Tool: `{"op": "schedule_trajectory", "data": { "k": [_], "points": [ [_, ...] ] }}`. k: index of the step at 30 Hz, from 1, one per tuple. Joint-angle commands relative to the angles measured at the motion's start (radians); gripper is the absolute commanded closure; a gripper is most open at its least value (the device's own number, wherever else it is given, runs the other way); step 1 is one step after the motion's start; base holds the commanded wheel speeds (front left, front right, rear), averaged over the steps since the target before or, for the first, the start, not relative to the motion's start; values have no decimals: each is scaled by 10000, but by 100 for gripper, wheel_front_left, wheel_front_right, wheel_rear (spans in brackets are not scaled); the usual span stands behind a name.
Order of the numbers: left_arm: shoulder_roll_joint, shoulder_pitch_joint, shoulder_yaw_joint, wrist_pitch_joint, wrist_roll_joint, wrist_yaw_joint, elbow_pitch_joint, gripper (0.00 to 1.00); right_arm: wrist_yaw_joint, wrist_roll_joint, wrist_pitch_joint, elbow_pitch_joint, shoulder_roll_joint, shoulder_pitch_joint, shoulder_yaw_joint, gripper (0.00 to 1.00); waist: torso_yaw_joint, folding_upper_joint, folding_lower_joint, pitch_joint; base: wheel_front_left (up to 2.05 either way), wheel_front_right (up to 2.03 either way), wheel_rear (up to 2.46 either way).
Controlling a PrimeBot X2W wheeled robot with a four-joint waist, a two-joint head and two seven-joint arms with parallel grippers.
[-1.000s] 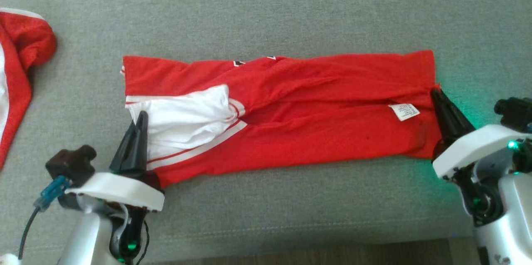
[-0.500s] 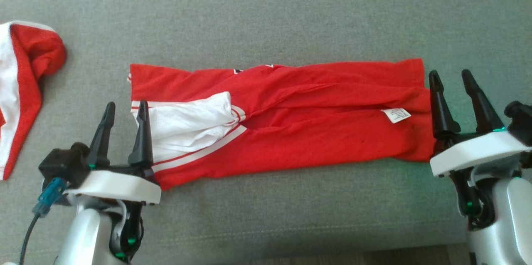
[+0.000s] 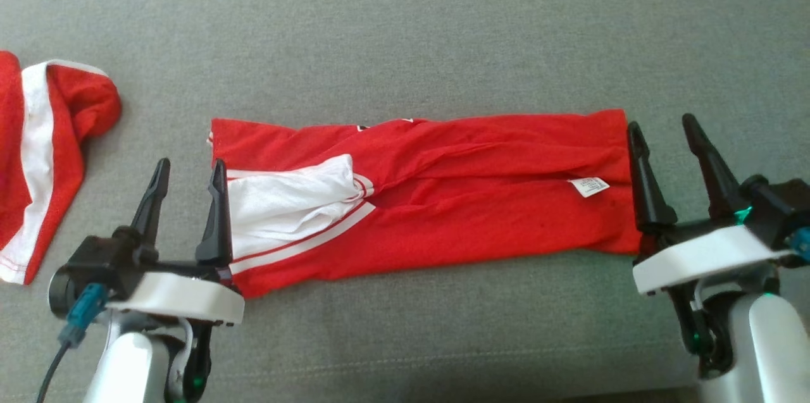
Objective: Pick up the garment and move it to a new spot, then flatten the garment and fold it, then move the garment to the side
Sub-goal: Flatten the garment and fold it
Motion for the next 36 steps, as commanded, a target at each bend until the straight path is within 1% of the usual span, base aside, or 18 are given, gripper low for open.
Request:
{"op": "schedule_trajectory", "data": {
  "k": [1,15,21,24,27,31,36],
  "points": [
    [252,-153,262,80,101,70,-411,0,-7,-77,58,-436,22,-86,254,0,5,0,1,-33,0,0,0],
    [321,-59,119,187,141,203,-560,0,-7,-50,220,-429,29,53,242,0,99,0,1,-114,0,0,0],
    [306,-242,49,181,121,220,-651,0,-7,45,295,-363,-45,-230,152,0,150,0,1,204,0,0,0],
    [286,-434,-31,165,118,182,-660,0,-7,84,364,52,-124,-639,-114,0,180,0,1,508,0,0,0],
    [268,-678,-131,130,127,115,-595,0,-7,114,463,812,-284,-1126,-389,0,230,0,1,813,0,0,0],
    [221,-1028,-288,30,127,-20,-376,0,-7,141,866,1989,-453,-1493,-631,0,348,0,1,1160,0,0,0],
    [129,-1317,-408,-107,74,-129,-103,0,-7,328,1680,2875,-328,-1531,-764,0,394,0,1,1412,0,0,0]
  ]
}}
